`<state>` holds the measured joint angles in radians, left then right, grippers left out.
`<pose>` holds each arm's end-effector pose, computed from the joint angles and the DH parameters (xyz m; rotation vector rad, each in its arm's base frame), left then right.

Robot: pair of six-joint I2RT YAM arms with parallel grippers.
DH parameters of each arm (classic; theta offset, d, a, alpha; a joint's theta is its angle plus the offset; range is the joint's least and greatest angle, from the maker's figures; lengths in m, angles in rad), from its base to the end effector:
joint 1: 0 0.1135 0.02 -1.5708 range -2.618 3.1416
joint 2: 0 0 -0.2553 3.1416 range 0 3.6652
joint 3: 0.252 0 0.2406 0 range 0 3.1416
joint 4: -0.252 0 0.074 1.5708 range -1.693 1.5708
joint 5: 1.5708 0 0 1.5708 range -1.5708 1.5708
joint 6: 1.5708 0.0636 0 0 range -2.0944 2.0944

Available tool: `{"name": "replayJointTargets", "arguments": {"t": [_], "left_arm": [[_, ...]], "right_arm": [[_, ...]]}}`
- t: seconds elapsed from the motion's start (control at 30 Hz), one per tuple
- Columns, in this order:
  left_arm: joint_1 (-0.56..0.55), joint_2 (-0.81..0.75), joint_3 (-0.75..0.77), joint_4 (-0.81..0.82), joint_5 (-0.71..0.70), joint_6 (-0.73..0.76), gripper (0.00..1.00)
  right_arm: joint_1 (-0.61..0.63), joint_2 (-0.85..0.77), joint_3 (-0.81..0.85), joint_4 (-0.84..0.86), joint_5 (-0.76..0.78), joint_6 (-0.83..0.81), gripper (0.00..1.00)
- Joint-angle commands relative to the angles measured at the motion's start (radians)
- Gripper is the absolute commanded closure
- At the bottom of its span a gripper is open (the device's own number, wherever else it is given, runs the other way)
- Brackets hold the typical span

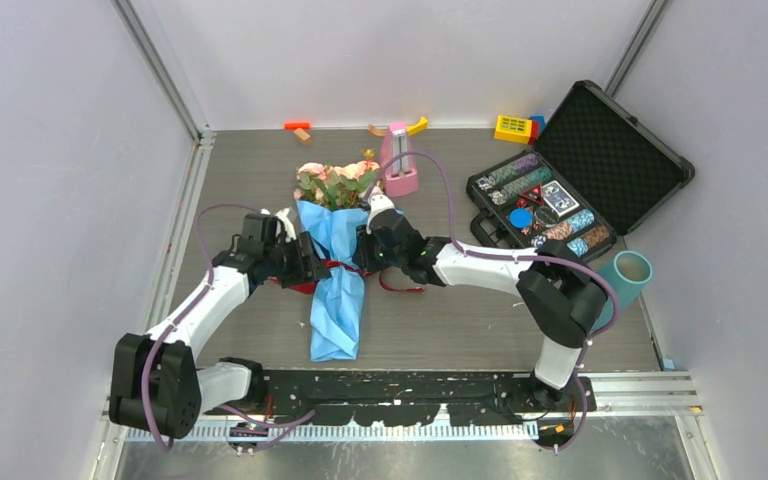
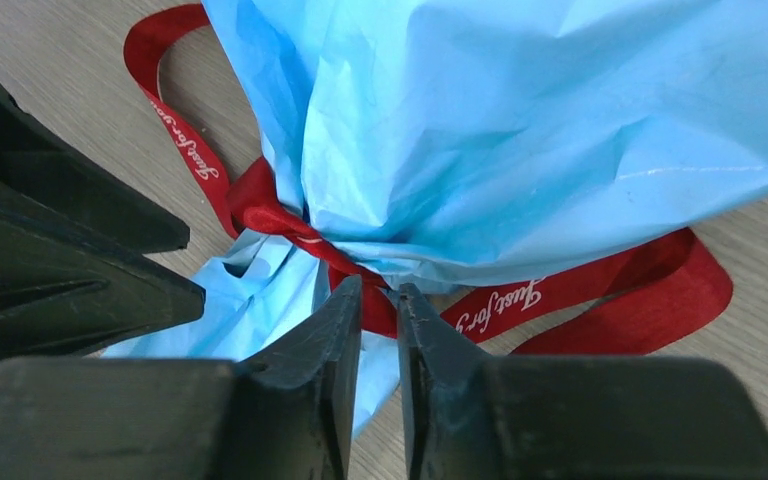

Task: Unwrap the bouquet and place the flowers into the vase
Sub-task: Untie the ribbon from the wrapping paper.

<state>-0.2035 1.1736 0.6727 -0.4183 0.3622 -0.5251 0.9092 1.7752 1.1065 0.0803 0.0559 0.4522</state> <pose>0.2260 -0.0696 0.1835 -0.2535 2.5516 -0.7459 0.2524 0.3183 0.1898 -0.4766 2.1979 0.7082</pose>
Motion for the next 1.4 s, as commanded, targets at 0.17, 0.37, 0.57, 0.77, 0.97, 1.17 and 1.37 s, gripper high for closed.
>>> {"name": "replayJointTargets", "arguments": {"t": [0.17,0.37,0.57,0.77,0.97,1.17,1.37], "left_arm": [[-0.028,0.076,0.083,0.151,0.037,0.035,0.41],[-0.052,0.141,0.101,0.197,0.031,0.070,0.40],[-0.073,0.176,0.102,0.225,-0.003,0.093,0.40],[-0.101,0.174,0.089,0.256,-0.058,0.125,0.40],[-0.132,0.148,0.068,0.253,-0.115,0.158,0.41],[-0.164,0.133,0.041,0.269,-0.145,0.184,0.53],[-0.173,0.129,0.022,0.286,-0.175,0.197,0.59]], "right_arm": [[-0.001,-0.034,-0.027,0.058,-0.097,0.035,0.63],[-0.002,-0.009,-0.023,0.061,-0.108,0.037,0.58],[-0.001,0.015,-0.030,0.063,-0.104,0.039,0.60],[-0.001,0.045,-0.027,0.064,-0.086,0.034,0.62],[-0.002,0.058,-0.029,0.070,-0.071,0.037,0.70],[-0.002,0.059,-0.029,0.070,-0.062,0.040,0.76],[-0.004,0.061,-0.028,0.074,-0.059,0.046,0.77]]}}
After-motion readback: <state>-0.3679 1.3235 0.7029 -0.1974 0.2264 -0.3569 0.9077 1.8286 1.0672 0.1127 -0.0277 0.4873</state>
